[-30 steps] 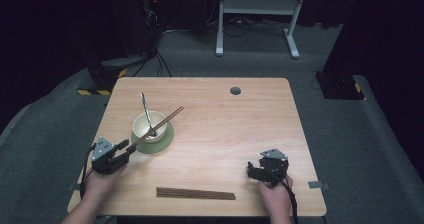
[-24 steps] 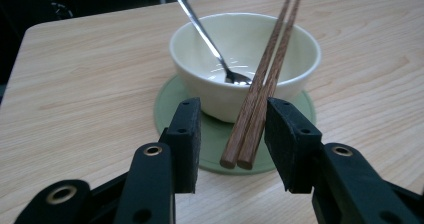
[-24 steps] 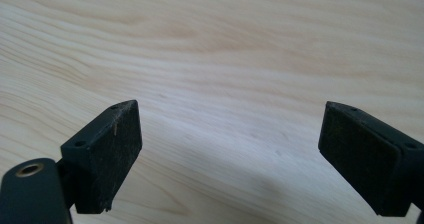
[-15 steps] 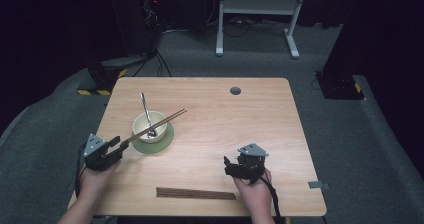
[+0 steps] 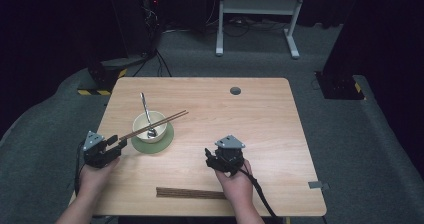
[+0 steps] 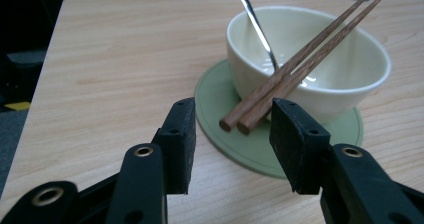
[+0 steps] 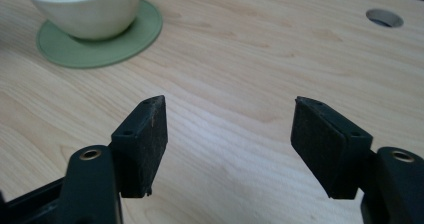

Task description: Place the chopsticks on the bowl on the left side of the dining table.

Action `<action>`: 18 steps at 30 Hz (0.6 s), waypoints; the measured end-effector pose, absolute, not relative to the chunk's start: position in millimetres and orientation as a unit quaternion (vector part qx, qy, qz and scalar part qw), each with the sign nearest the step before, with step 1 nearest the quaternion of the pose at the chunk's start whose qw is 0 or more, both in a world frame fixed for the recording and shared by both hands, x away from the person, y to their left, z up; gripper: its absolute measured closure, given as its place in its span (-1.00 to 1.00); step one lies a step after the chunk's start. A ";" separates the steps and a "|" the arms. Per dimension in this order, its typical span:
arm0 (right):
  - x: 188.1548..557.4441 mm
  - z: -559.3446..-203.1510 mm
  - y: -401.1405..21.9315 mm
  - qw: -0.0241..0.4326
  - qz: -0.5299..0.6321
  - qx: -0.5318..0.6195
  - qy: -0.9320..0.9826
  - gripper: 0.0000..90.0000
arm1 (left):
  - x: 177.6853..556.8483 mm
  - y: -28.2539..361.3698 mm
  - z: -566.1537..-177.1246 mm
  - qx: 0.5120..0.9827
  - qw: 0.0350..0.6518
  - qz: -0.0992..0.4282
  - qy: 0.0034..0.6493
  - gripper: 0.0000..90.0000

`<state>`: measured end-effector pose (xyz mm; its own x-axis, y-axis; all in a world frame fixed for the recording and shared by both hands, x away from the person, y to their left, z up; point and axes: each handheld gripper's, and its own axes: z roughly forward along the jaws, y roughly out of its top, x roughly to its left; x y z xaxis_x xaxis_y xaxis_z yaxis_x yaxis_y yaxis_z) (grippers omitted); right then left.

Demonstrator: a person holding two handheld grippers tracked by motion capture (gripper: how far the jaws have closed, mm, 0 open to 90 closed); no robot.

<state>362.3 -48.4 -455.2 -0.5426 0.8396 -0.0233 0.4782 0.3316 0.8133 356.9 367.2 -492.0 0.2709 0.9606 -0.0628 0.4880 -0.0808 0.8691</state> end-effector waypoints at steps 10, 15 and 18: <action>386.1 -451.0 -14.7 0.236 0.393 0.407 0.790 -0.14 | 361.2 372.6 -493.0 0.665 0.421 0.283 0.548 0.20; 398.8 -448.7 0.0 0.248 0.393 0.403 0.788 0.09 | 364.9 375.8 -493.0 0.652 0.432 0.276 0.559 0.24; 405.4 -447.4 8.1 0.253 0.389 0.402 0.789 0.21 | 367.0 374.8 -492.7 0.651 0.432 0.279 0.558 0.26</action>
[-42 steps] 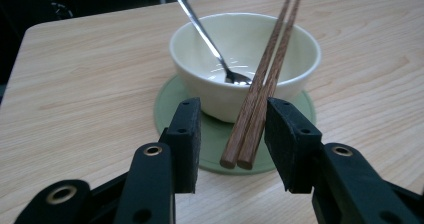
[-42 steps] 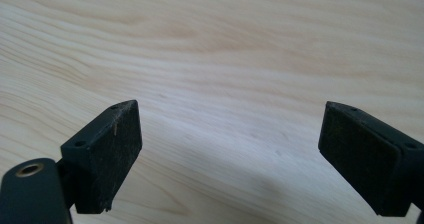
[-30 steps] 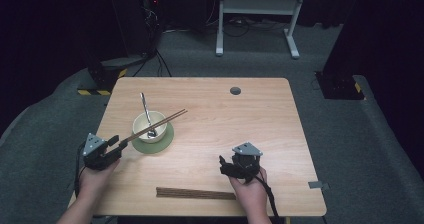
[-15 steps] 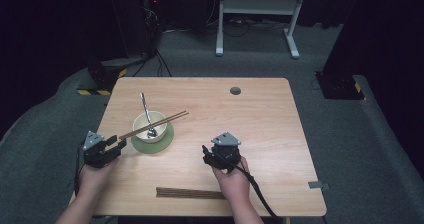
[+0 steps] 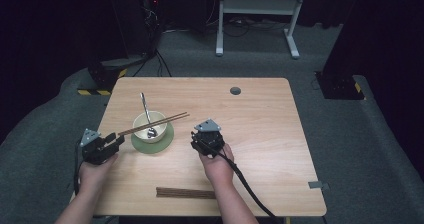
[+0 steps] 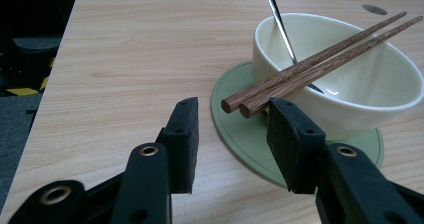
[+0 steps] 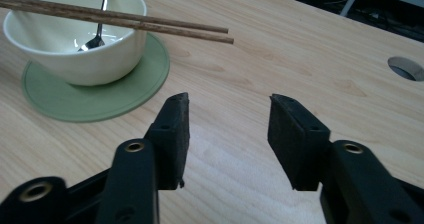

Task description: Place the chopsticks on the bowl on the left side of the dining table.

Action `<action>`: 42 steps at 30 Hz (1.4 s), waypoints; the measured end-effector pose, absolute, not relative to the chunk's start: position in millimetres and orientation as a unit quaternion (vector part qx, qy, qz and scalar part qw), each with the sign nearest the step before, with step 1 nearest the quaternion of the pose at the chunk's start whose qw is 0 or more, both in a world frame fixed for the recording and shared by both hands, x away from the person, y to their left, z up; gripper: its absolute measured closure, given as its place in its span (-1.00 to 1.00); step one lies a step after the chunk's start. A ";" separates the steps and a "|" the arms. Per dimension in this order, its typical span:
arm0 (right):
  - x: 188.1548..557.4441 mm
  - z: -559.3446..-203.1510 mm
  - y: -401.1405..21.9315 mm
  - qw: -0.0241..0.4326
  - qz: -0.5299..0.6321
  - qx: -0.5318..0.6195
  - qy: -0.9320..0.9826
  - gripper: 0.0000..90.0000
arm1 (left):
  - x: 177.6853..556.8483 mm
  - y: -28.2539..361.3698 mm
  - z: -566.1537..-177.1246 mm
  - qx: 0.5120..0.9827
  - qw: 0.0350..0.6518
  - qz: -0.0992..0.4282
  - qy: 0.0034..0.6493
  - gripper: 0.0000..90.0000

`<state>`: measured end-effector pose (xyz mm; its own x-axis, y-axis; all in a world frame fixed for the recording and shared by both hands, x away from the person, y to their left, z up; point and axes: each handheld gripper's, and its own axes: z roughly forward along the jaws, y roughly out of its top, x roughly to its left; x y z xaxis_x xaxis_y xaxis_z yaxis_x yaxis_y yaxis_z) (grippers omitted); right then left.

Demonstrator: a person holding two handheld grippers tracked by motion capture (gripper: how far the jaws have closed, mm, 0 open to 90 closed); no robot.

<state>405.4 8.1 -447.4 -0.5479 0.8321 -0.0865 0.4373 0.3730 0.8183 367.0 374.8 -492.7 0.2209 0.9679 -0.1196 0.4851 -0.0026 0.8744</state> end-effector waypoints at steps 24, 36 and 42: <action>465.0 -468.4 58.1 0.241 0.365 0.424 0.793 -0.19 | 385.3 367.9 -493.3 0.629 0.437 0.284 0.578 0.36; 473.9 -474.9 69.7 0.240 0.368 0.422 0.793 -0.20 | 387.3 367.9 -494.0 0.628 0.439 0.281 0.578 0.35; 473.3 -475.1 72.3 0.236 0.369 0.417 0.796 -0.17 | 387.4 367.8 -494.4 0.629 0.439 0.279 0.577 0.34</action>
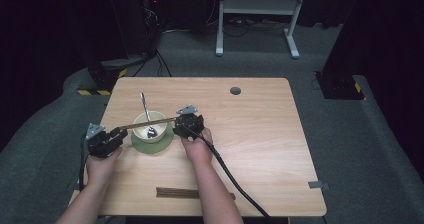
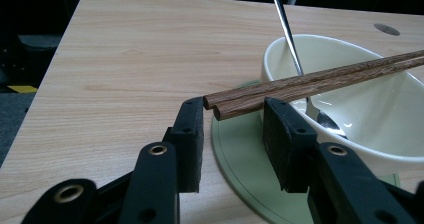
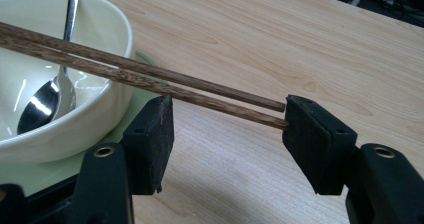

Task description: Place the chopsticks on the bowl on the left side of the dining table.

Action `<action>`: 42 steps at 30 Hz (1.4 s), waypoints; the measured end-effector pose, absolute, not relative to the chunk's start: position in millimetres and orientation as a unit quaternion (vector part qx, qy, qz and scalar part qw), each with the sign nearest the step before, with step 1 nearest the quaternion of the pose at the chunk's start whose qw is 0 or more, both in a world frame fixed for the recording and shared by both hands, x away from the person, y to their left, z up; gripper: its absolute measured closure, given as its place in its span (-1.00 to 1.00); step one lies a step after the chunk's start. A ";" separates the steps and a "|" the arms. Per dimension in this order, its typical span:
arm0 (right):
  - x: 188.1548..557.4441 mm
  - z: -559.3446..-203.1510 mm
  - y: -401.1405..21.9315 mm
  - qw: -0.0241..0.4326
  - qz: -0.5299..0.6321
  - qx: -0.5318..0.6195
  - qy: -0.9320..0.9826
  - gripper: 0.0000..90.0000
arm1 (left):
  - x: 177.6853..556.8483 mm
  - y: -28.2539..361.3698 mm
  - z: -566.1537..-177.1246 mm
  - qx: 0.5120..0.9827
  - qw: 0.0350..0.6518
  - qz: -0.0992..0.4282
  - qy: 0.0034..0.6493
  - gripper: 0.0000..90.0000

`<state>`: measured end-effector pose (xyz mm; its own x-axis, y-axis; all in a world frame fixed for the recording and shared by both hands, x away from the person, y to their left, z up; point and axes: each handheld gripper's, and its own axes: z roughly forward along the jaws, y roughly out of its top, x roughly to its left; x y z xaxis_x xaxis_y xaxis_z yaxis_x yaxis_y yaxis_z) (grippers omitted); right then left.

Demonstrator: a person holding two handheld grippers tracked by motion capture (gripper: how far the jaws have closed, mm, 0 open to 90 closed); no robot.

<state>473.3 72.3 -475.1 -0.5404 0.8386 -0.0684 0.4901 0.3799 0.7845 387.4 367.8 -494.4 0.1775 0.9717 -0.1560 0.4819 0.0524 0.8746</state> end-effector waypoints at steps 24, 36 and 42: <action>444.8 -475.7 53.6 0.239 0.375 0.421 0.791 -0.09 | 385.6 369.0 -495.8 0.638 0.448 0.272 0.564 0.26; 433.2 -475.1 39.1 0.257 0.376 0.414 0.788 0.38 | 379.9 375.3 -496.0 0.640 0.437 0.282 0.565 0.41; 429.7 -474.6 38.5 0.263 0.379 0.417 0.783 0.59 | 378.7 375.0 -495.1 0.640 0.445 0.283 0.559 0.55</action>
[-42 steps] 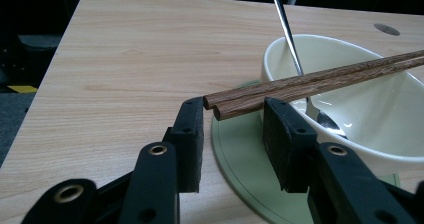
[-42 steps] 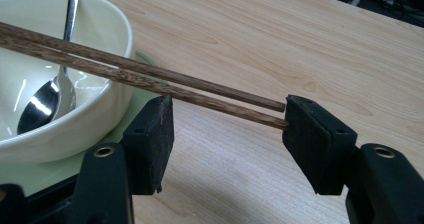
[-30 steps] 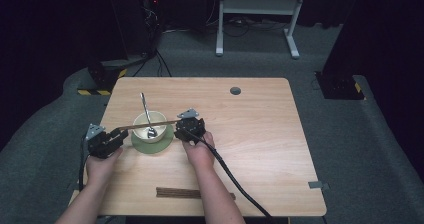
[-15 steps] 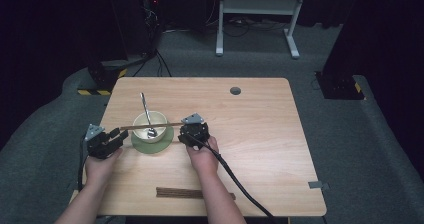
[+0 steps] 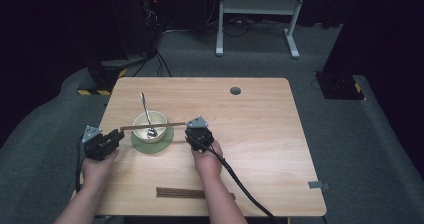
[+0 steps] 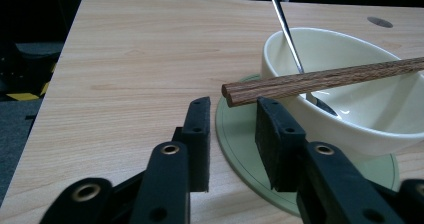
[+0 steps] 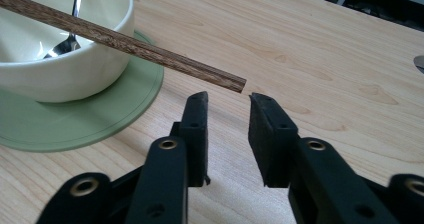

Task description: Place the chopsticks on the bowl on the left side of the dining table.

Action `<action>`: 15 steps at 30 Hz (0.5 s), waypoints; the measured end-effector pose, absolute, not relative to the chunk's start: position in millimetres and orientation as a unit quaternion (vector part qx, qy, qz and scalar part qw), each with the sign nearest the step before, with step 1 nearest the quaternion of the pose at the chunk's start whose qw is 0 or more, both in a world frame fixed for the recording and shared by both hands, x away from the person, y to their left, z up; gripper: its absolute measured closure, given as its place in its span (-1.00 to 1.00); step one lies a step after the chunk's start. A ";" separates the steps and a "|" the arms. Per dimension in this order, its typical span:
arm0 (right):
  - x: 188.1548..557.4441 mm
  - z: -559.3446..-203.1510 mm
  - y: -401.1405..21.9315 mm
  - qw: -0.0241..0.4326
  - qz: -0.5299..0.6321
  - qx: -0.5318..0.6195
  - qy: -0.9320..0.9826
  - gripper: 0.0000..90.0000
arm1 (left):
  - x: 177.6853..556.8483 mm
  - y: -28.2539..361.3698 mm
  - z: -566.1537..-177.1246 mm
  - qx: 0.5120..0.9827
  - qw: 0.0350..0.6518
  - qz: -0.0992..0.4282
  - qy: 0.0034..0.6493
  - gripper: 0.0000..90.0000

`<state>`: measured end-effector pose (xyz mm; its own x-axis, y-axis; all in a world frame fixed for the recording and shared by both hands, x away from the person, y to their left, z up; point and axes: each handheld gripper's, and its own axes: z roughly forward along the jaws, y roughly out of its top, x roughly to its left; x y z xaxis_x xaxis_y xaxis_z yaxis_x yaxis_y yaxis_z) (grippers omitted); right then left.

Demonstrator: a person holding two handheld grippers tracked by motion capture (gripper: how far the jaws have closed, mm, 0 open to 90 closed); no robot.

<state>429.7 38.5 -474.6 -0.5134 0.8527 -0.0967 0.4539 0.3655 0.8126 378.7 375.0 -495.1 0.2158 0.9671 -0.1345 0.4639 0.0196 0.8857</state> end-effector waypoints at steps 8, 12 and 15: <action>429.9 -473.5 38.4 0.272 0.375 0.420 0.780 0.72 | 378.4 373.9 -494.1 0.639 0.447 0.289 0.555 0.71; 434.1 -475.0 38.3 0.270 0.369 0.422 0.783 0.79 | 378.9 374.6 -494.5 0.637 0.446 0.289 0.558 0.75; 435.6 -476.4 39.4 0.267 0.366 0.423 0.785 0.81 | 379.3 374.8 -495.2 0.636 0.445 0.288 0.561 0.78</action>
<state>435.6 39.4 -476.4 -0.4999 0.8591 -0.1097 0.4678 0.3745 0.8006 379.3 374.8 -495.2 0.2043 0.9696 -0.1343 0.4576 0.0267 0.8888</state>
